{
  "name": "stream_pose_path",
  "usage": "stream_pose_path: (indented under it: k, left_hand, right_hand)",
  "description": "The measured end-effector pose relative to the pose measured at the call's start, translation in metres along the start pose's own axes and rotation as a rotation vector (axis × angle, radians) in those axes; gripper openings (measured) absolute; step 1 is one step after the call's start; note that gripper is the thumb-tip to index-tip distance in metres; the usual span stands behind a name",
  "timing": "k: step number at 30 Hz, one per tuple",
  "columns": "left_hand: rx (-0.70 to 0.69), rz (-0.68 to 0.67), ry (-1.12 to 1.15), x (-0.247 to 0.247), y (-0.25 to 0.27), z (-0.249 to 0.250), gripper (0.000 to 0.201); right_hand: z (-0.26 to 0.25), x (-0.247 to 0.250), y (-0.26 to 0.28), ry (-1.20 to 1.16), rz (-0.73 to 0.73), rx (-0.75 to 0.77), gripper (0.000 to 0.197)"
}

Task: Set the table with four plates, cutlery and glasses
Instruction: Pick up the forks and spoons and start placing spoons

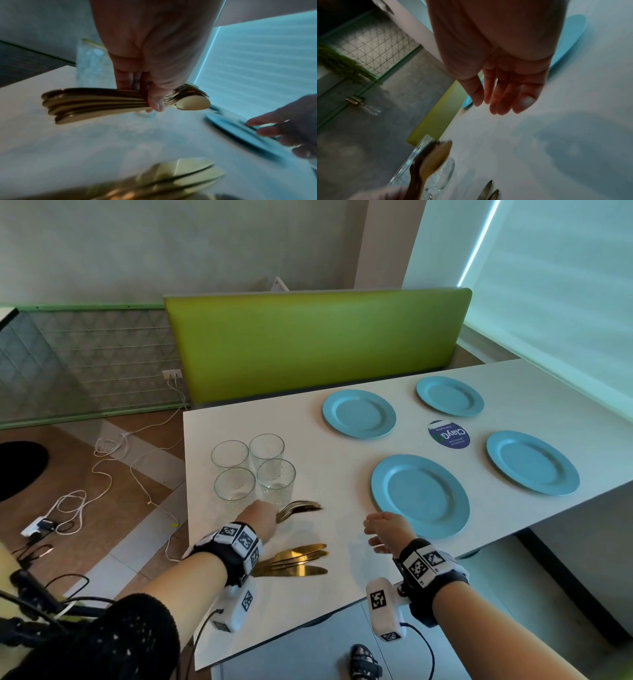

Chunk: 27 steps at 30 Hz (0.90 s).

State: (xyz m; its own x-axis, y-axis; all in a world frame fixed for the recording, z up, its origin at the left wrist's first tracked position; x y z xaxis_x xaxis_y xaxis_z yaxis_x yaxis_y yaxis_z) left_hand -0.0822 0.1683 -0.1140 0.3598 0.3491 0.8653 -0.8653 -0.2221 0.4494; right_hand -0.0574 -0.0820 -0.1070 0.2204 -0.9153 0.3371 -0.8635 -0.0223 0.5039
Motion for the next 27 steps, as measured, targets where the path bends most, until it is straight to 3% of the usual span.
stream_pose_path:
  k: [6, 12, 19, 27]
  left_hand:
    - [-0.144, 0.014, 0.335, 0.038, 0.005, 0.071, 0.025]
    - [-0.197, -0.21, 0.833, 0.025, 0.009, 0.133, 0.019]
    - [-0.274, -0.322, 0.817, 0.014, 0.0, 0.188, 0.015]
    - [-0.212, -0.324, 0.9, 0.002, -0.027, 0.258, 0.014]
  right_hand:
    - [-0.036, -0.013, 0.017, 0.031, -0.148, 0.17, 0.013]
    - [-0.06, 0.014, 0.02, -0.12, -0.063, 0.251, 0.009]
    - [-0.044, 0.064, 0.005, -0.265, 0.002, 0.193, 0.006]
    - [-0.037, 0.129, -0.044, -0.311, 0.021, 0.169, 0.006]
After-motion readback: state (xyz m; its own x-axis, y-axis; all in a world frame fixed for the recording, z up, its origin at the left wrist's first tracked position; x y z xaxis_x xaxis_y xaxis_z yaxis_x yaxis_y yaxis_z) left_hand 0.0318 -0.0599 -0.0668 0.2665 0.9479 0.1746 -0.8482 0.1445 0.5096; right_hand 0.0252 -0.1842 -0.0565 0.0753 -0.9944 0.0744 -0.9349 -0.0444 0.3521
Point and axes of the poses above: each hand's wrist, its own y-axis away from the middle knuckle, its own x-axis out of the back of the hand, z = x × y, the point moved 8 cm from there along -y, towards the middle knuckle, and after that the axes turned 6 degrees about x, right-handed, at the moved point
